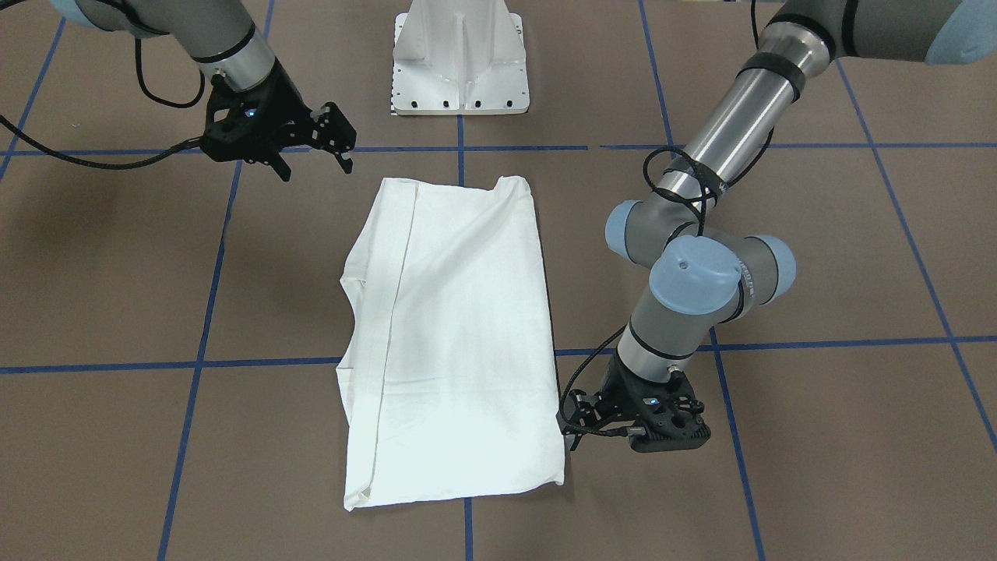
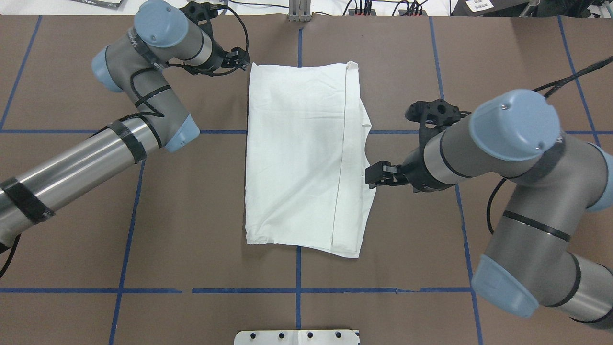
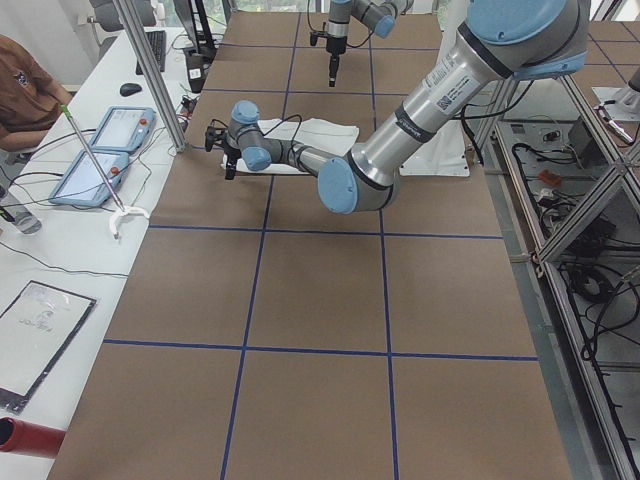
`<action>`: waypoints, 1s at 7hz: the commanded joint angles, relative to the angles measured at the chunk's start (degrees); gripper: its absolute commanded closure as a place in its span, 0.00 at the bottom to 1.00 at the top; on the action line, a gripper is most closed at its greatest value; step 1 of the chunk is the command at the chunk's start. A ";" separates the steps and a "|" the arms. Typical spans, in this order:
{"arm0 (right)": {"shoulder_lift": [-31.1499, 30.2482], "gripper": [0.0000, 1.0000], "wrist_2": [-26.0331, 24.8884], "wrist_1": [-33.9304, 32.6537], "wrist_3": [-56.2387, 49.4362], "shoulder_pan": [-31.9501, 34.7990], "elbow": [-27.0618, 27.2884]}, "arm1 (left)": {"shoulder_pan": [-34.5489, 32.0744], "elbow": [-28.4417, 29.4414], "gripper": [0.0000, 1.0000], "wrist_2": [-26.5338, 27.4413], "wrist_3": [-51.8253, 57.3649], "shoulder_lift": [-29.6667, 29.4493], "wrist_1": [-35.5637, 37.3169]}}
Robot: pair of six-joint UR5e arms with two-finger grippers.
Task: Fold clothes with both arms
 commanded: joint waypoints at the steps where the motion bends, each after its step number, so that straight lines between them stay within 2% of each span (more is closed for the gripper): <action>1: 8.41 0.00 -4.26 -6.93 -3.44 -2.78 -5.15 | -0.44 -18.70 0.00 -2.15 1.44 10.48 10.44; 2: 10.18 0.00 -7.06 -6.93 -3.54 -4.70 -8.06 | -0.44 -30.02 0.00 -3.55 1.44 14.10 17.80; 3: 11.42 0.00 -9.78 -6.84 -4.49 -6.37 -10.87 | -0.18 -40.22 0.00 -4.26 2.39 15.44 28.23; 4: 13.52 0.00 -12.07 -6.84 -5.90 -8.13 -14.81 | 0.35 -47.55 0.00 -4.97 3.01 15.45 36.25; 5: 14.49 0.00 -12.97 -6.66 -6.08 -9.37 -17.90 | 1.49 -51.36 0.00 -5.41 3.02 16.06 39.47; 7: 15.11 0.00 -13.06 -6.49 -8.44 -11.47 -19.33 | 2.98 -51.14 0.00 -5.59 3.02 16.51 39.24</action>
